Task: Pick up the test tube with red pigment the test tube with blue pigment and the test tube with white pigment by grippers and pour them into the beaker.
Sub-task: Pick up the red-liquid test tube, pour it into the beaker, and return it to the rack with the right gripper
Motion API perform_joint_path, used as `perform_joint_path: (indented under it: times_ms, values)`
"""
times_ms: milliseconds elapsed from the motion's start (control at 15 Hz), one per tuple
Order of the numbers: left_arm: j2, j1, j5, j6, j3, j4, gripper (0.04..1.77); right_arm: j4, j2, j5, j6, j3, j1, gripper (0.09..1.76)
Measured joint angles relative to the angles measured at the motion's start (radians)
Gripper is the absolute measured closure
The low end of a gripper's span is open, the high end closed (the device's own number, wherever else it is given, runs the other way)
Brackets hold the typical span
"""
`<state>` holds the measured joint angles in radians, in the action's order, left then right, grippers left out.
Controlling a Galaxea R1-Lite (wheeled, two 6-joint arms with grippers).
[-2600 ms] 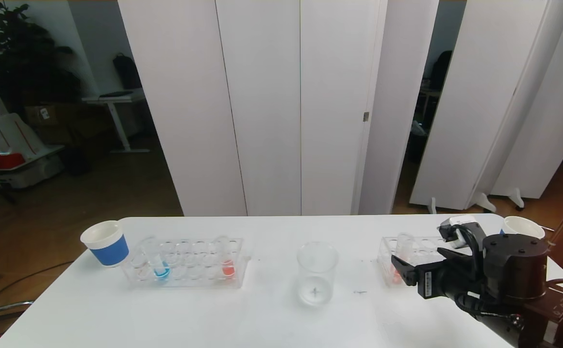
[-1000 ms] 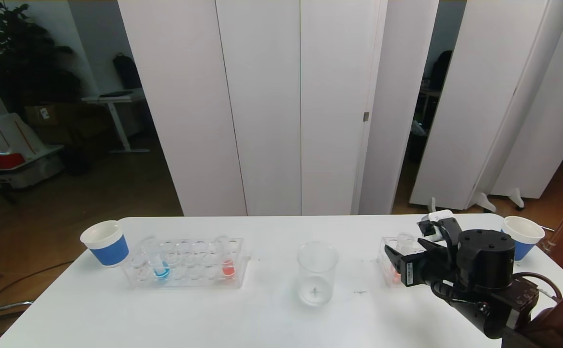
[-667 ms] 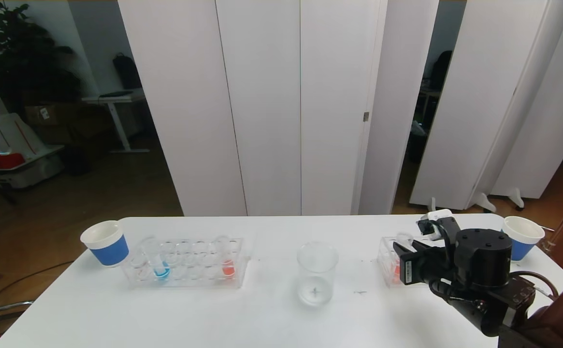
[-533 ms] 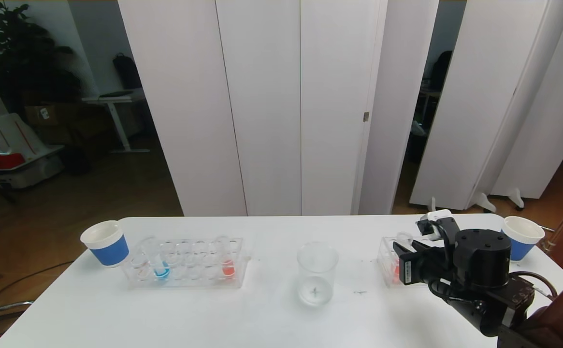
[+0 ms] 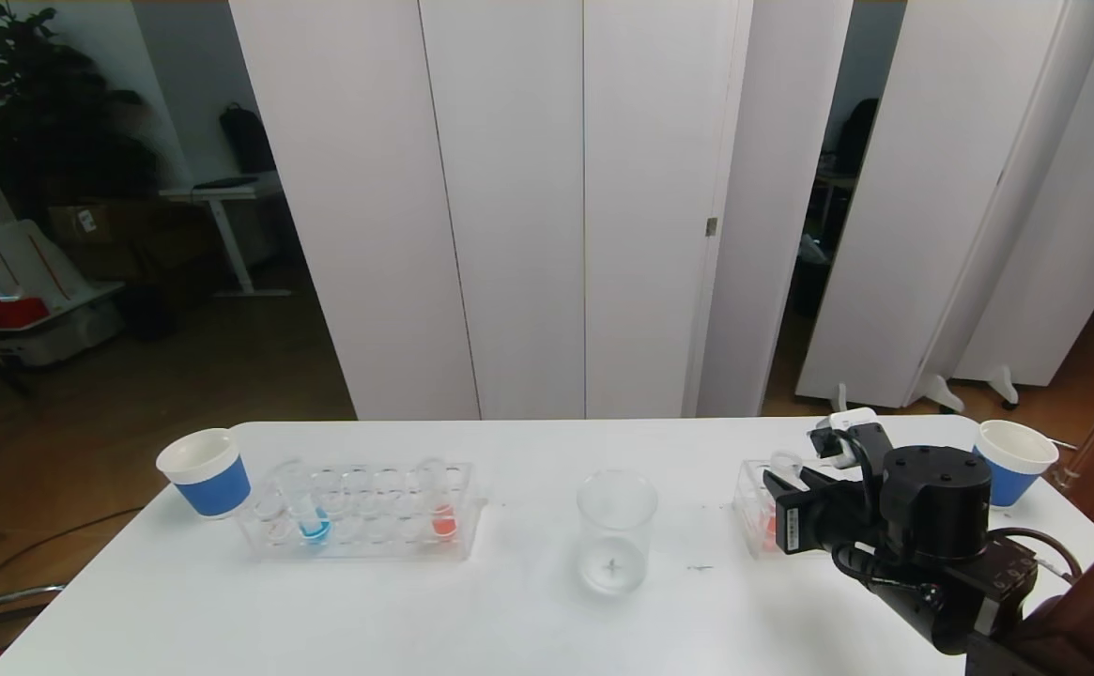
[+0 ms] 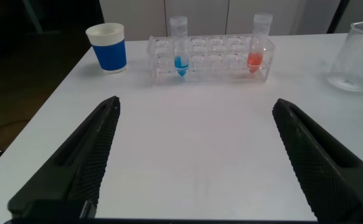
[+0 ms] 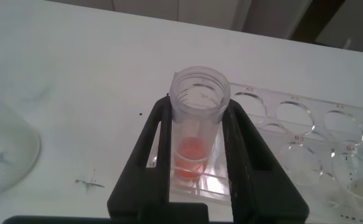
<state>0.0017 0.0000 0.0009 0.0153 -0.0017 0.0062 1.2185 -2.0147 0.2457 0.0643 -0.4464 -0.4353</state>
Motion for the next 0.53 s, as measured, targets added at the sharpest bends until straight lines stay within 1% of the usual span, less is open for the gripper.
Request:
perform_joint_path:
  times_ms: [533]
  values:
    - [0.000,0.000,0.000,0.000,0.000,0.000,0.06,-0.002,-0.007,0.000,0.013,0.000,-0.004,1.26]
